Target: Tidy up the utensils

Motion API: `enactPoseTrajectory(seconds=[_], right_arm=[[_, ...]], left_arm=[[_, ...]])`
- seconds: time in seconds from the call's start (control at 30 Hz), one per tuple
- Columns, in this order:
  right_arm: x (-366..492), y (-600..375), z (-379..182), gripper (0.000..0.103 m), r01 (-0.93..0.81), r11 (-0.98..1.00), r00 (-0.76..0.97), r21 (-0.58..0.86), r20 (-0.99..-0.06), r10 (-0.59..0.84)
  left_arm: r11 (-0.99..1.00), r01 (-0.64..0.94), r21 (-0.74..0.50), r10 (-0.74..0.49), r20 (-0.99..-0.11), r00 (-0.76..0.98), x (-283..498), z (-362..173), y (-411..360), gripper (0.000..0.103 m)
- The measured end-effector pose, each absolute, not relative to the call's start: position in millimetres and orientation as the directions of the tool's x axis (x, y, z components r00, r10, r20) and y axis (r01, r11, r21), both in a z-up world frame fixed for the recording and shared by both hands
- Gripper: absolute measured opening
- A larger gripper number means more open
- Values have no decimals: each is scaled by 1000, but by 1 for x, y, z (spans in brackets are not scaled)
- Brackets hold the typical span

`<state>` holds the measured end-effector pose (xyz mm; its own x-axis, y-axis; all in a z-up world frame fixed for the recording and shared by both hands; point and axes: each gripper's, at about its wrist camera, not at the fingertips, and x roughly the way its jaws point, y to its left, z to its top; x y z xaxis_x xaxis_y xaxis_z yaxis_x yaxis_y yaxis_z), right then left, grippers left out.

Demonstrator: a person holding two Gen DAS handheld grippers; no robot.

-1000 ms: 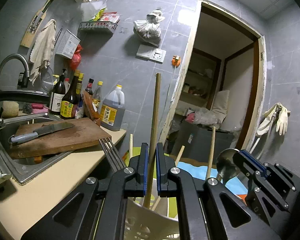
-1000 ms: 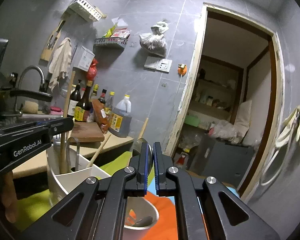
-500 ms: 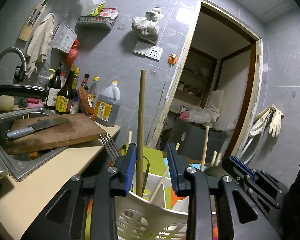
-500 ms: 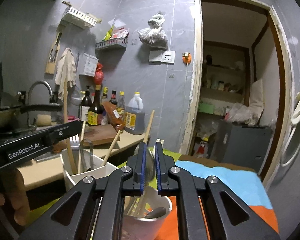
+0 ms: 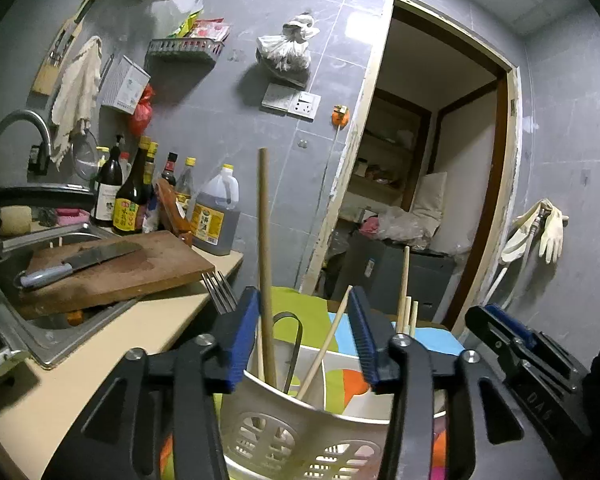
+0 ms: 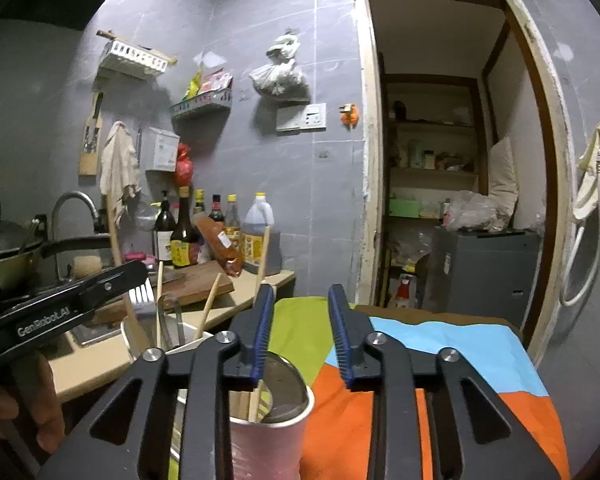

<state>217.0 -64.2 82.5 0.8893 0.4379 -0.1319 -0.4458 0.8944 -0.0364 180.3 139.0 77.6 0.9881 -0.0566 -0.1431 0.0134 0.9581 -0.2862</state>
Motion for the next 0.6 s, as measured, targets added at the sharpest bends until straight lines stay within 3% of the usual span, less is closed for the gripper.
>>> enactPoseTrajectory(seconds=[0.07,0.27,0.37,0.6], right_arm=[[214,-68,85,41,-434,901,896,-30,-125,427],[204,-82,91,57,-401,916,910,0,-115,398],[196,-91,96,70,-383,924,918,13,-103,382],[178,-111,107,85,-332,943,939,22,-87,333]], left_arm=[[962,5,-272,-47,-150,988,178,79,137,45],[974,-15,-228,-26,-176,984,170,83,129,56],[976,-17,-217,-23,-184,983,165,85,126,66],[983,2,-186,-39,-196,980,151,89,117,79]])
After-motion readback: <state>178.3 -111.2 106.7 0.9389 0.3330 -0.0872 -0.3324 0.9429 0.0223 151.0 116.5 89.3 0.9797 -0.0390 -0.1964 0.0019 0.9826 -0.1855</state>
